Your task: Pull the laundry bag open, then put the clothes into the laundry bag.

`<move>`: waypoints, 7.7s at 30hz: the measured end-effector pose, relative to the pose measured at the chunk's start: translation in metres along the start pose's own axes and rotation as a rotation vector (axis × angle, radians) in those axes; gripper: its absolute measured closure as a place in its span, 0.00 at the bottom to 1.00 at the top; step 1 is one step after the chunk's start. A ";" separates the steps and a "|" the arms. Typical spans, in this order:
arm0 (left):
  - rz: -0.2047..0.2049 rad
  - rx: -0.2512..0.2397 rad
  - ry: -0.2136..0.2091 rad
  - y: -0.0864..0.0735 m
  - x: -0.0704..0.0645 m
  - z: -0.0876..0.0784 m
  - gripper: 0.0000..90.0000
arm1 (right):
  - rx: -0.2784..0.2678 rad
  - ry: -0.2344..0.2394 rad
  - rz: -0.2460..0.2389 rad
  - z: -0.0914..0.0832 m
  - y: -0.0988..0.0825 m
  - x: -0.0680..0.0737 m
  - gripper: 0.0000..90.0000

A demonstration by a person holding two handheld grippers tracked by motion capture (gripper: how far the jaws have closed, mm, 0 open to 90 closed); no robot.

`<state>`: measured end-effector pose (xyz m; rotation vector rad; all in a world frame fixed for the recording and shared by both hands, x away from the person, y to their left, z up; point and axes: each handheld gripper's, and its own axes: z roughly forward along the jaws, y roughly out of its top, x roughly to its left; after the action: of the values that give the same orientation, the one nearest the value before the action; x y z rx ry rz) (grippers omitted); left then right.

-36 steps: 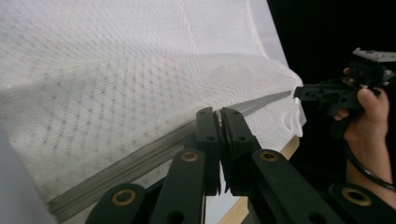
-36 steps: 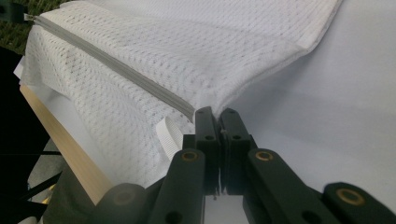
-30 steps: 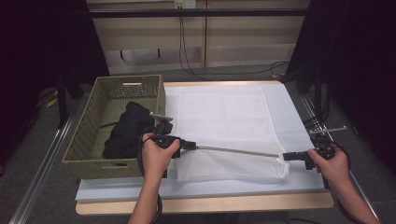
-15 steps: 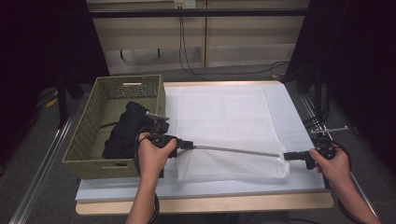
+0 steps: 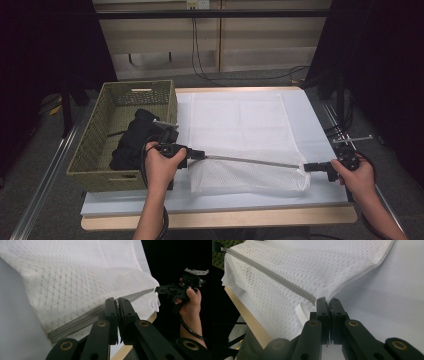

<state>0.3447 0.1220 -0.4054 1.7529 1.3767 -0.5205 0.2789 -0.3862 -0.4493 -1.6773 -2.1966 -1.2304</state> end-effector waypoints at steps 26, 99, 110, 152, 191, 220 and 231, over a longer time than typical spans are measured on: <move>-0.025 0.002 -0.001 0.002 0.008 -0.013 0.97 | -0.001 0.001 0.012 -0.001 -0.001 -0.002 0.98; -0.039 -0.025 0.034 0.001 0.009 -0.037 0.97 | -0.006 -0.048 0.061 -0.014 -0.004 -0.017 0.98; -0.032 -0.007 0.063 0.000 0.006 -0.036 0.97 | 0.003 -0.044 0.056 -0.013 -0.004 -0.016 0.98; 0.026 0.085 0.212 -0.010 -0.014 -0.016 0.96 | -0.090 -0.112 -0.087 0.000 0.007 0.008 0.57; 0.074 0.115 0.190 -0.005 -0.016 0.013 0.65 | -0.059 -0.113 -0.145 0.020 0.011 0.017 0.35; 0.199 0.068 0.182 -0.001 -0.022 0.035 0.24 | -0.030 -0.155 -0.279 0.039 0.012 0.033 0.18; 0.217 0.057 0.176 0.001 -0.018 0.037 0.18 | -0.051 -0.168 -0.333 0.046 0.015 0.039 0.17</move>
<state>0.3458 0.0819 -0.4134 2.0056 1.2786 -0.2949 0.2939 -0.3254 -0.4509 -1.5255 -2.6533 -1.2645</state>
